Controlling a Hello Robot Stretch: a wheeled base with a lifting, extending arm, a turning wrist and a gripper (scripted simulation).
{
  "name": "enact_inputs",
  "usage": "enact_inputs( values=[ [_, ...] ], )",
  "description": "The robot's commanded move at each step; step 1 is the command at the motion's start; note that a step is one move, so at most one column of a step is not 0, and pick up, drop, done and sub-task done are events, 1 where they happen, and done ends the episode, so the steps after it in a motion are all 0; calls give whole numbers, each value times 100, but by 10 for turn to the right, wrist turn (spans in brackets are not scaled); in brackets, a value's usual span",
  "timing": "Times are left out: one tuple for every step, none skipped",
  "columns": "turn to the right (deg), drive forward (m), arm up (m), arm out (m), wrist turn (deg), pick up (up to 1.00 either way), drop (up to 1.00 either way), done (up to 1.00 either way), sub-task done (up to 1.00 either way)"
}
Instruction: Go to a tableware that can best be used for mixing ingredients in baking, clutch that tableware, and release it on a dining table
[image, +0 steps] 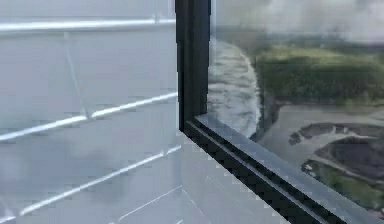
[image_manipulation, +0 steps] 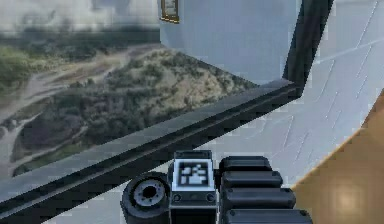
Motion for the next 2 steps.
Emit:
enact_inputs(
  values=[
    [-450,0,0,0,0,0,0,0,0],
    [-180,0,0,0,0,0,0,0,0]
  ],
)
